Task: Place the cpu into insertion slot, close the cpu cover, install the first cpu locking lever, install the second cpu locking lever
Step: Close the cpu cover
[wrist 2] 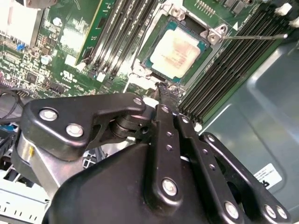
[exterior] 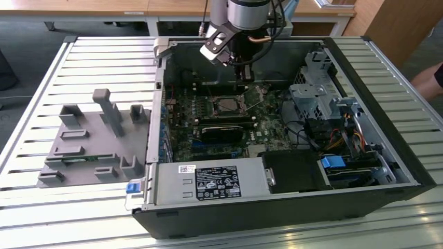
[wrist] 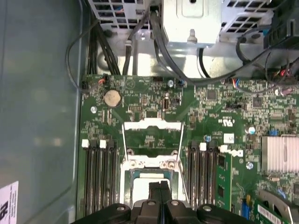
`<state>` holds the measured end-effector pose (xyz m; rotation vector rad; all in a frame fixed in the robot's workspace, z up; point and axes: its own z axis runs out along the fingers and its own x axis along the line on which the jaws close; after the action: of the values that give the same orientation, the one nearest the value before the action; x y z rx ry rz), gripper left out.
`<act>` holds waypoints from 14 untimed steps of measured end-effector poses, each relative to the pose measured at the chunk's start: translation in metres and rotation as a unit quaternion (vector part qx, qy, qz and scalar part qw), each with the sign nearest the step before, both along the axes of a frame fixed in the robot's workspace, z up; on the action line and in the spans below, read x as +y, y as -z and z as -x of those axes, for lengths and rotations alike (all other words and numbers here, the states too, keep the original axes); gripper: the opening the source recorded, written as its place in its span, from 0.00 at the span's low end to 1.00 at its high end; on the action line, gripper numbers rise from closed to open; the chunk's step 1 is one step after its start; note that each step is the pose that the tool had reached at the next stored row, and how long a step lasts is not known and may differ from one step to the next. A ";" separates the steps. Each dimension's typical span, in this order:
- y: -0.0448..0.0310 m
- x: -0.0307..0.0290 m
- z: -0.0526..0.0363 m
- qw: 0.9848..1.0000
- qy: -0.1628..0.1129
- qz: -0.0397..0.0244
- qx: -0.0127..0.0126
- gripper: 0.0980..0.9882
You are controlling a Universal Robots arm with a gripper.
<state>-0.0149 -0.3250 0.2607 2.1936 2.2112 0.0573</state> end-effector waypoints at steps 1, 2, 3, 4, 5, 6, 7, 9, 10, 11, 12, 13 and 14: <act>0.0000 0.0000 -0.0016 1.000 -0.001 0.000 0.000 0.01; 0.0000 0.0000 -0.0032 1.000 -0.001 0.000 0.000 0.01; 0.0001 0.0000 -0.0049 1.000 -0.001 0.000 0.000 0.01; 0.0001 0.0000 -0.0075 1.000 -0.001 0.000 0.000 0.01; 0.0002 0.0000 -0.0104 1.000 -0.001 0.000 0.000 0.01; 0.0003 0.0000 -0.0127 1.000 -0.001 0.000 0.000 0.01; 0.0003 0.0000 -0.0146 1.000 -0.001 0.000 0.000 0.01; 0.0006 0.0000 -0.0184 1.000 -0.001 0.000 0.000 0.01; 0.0007 0.0000 -0.0200 1.000 -0.001 0.000 0.000 0.01; 0.0009 0.0000 -0.0212 1.000 -0.001 0.000 0.000 0.01; 0.0010 0.0001 -0.0226 1.000 -0.001 0.000 0.000 0.01; 0.0011 0.0001 -0.0240 1.000 -0.002 0.000 0.000 0.01; 0.0012 0.0002 -0.0253 1.000 -0.002 0.000 0.000 0.01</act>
<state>0.0105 -0.3248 0.2595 2.1906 2.2150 0.0562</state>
